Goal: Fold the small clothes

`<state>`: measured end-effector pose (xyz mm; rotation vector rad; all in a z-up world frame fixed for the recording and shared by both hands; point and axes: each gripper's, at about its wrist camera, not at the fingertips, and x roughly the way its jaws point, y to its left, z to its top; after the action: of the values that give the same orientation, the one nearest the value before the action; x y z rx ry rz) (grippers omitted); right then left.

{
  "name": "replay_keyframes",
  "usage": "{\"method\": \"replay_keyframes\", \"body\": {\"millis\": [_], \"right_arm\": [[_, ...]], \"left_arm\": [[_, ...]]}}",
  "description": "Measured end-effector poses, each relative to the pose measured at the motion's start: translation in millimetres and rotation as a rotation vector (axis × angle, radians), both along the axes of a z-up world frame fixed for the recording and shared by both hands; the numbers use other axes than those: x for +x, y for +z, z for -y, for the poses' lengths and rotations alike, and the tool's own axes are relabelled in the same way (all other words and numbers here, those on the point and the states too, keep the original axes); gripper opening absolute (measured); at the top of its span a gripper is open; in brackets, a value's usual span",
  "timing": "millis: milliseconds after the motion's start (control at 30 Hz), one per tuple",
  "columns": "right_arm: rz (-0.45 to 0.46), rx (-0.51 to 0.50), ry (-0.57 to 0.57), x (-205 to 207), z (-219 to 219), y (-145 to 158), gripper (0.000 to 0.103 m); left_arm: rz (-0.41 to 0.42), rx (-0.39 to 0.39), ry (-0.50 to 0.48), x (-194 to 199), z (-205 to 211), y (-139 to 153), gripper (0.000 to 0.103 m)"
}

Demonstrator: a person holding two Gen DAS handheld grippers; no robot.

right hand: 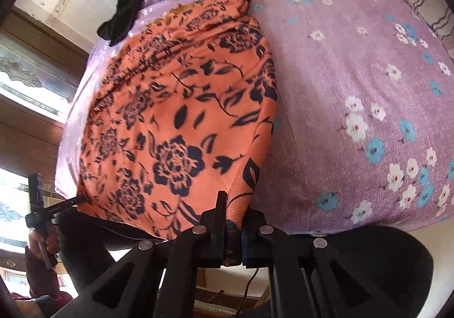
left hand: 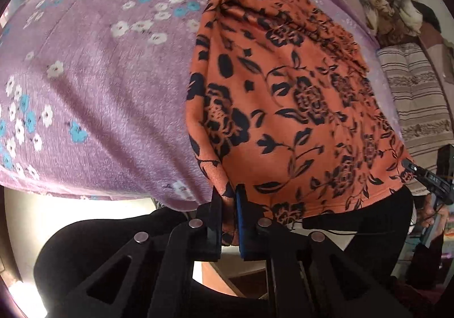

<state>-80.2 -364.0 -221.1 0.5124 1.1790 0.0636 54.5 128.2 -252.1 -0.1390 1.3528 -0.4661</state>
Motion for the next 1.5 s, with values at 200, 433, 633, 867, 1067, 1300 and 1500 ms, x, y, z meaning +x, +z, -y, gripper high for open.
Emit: {"method": "replay_keyframes", "body": {"millis": [200,433,633,867,1067,1300,1500], "right_arm": [[0.221,0.119,-0.004,34,17,72,0.007],[0.353,0.183,-0.094,133,39,93,0.007],[0.332,0.191,-0.265,246,94,62,0.007],[0.203,0.343,-0.512,336,152,-53,0.020],[0.361,0.371,-0.668,295,169,-63,0.078],[0.379,0.180,-0.363,283,87,8,0.079],[0.248,0.108,-0.064,272,-33,8,0.076]], "left_arm": [[0.140,-0.126,-0.053,39,13,80,0.009],[0.216,-0.187,0.028,153,38,112,0.009],[0.171,-0.160,0.195,289,52,74,0.008],[0.160,-0.033,0.414,359,65,-16,0.008],[0.416,0.006,0.488,302,65,38,0.009],[0.403,0.060,0.469,242,73,55,0.067],[0.247,0.015,0.373,258,61,21,0.074]]}}
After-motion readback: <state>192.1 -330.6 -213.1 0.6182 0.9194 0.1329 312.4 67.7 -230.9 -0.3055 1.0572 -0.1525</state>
